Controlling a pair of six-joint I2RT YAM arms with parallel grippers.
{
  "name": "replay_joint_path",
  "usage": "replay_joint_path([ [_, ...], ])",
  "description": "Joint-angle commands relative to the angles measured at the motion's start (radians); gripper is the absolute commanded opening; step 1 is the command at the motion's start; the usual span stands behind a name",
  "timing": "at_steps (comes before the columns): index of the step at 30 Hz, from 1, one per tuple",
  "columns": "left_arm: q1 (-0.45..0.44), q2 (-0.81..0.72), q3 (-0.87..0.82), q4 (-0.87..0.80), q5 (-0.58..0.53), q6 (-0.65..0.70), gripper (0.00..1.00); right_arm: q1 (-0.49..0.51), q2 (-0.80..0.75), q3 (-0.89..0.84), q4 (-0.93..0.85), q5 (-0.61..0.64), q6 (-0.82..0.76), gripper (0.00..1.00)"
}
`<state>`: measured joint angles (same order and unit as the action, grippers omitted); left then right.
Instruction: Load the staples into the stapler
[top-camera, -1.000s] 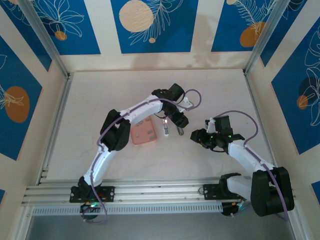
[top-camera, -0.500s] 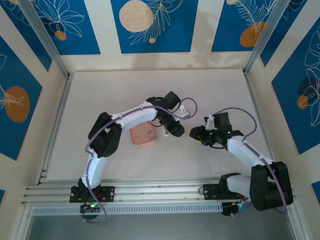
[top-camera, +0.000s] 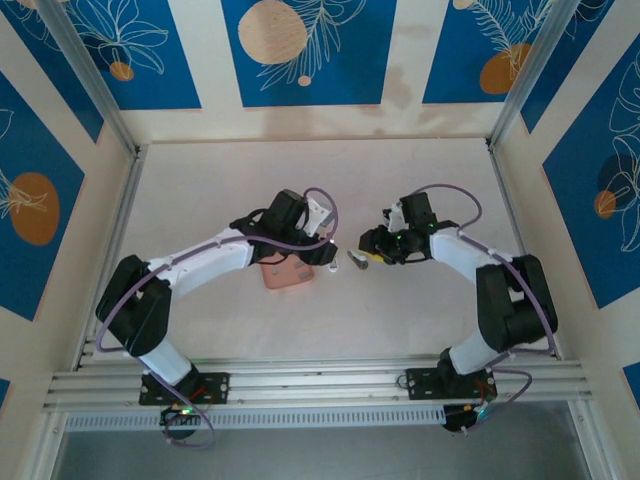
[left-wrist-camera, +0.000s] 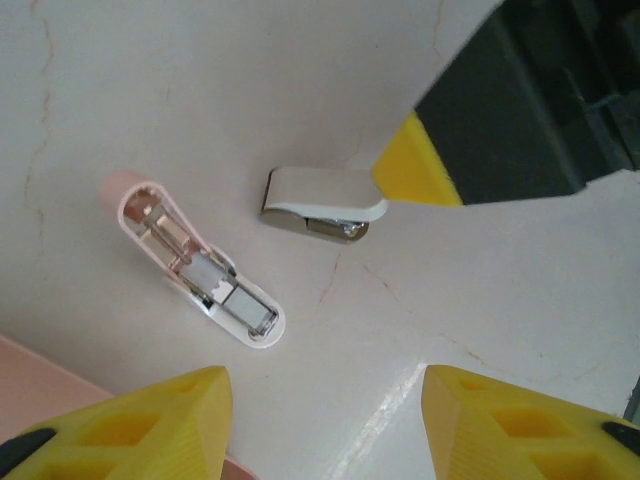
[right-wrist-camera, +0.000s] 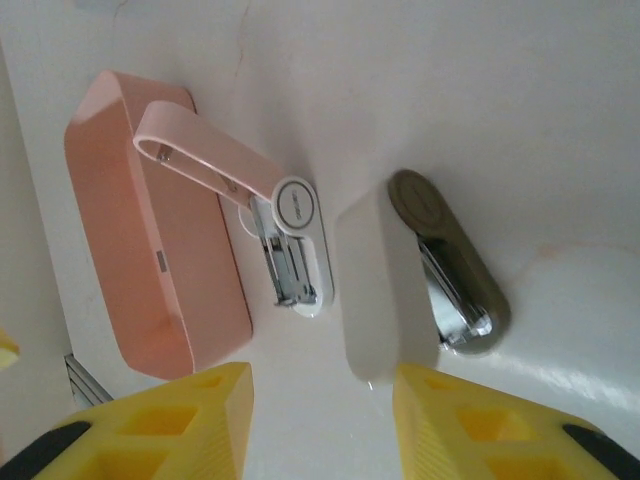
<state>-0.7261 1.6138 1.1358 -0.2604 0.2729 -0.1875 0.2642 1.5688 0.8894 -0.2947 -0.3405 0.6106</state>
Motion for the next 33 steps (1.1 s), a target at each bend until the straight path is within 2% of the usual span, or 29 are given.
replay_joint_path([
  [1, 0.016, -0.051, -0.060, 0.084, -0.027, -0.039, 0.53, 0.035, 0.075, 0.067, -0.086, 0.042, -0.027, 0.40],
  [3, 0.030, -0.065, -0.086, 0.100, -0.026, -0.048, 0.53, 0.057, 0.124, 0.077, -0.132, 0.103, -0.025, 0.30],
  [5, 0.040, -0.074, -0.097, 0.098, -0.025, -0.046, 0.53, 0.070, 0.152, 0.051, -0.145, 0.157, -0.009, 0.27],
  [12, 0.055, -0.069, -0.099, 0.089, -0.014, -0.030, 0.53, 0.067, 0.128, -0.024, -0.143, 0.205, 0.019, 0.25],
  [23, 0.064, 0.008, -0.018, 0.094, 0.029, -0.039, 0.53, 0.060, -0.006, 0.042, -0.259, 0.256, -0.035, 0.40],
  [29, 0.065, 0.008, -0.014, 0.090, 0.027, -0.039, 0.53, 0.065, -0.034, 0.064, -0.283, 0.249, -0.058, 0.44],
  [33, 0.065, 0.007, -0.007, 0.079, 0.023, -0.032, 0.53, 0.085, -0.024, 0.086, -0.276, 0.232, -0.064, 0.43],
])
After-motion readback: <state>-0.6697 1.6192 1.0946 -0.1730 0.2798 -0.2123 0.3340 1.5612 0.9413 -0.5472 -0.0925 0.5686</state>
